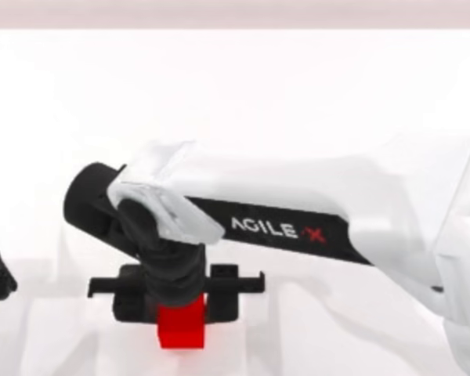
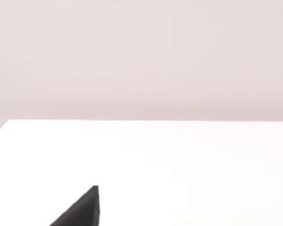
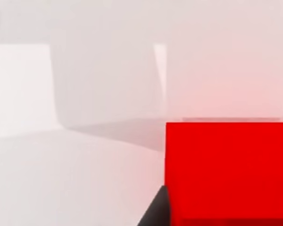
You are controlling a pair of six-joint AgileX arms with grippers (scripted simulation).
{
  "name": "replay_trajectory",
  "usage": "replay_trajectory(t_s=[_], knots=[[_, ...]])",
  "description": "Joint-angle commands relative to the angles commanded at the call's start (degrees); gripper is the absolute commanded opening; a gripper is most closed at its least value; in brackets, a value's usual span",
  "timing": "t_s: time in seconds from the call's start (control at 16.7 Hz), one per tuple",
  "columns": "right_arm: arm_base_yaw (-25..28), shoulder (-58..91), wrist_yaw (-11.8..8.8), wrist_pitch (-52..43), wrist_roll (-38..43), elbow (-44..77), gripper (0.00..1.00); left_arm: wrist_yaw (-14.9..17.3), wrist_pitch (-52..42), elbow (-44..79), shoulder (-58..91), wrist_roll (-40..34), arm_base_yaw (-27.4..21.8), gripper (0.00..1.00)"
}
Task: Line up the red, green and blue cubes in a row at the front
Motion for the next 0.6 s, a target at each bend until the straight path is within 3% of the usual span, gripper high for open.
replay_trajectory(t_s=[0.24, 0.6], knots=[[0.0, 0.0, 0.0, 0.0, 0.0, 0.0, 0.98, 0.0, 0.0, 0.0, 0.0, 0.0, 0.0, 1.0], [0.0, 0.0, 0.0, 0.0, 0.0, 0.0, 1.0, 0.0, 0.0, 0.0, 0.0, 0.0, 0.0, 1.0]])
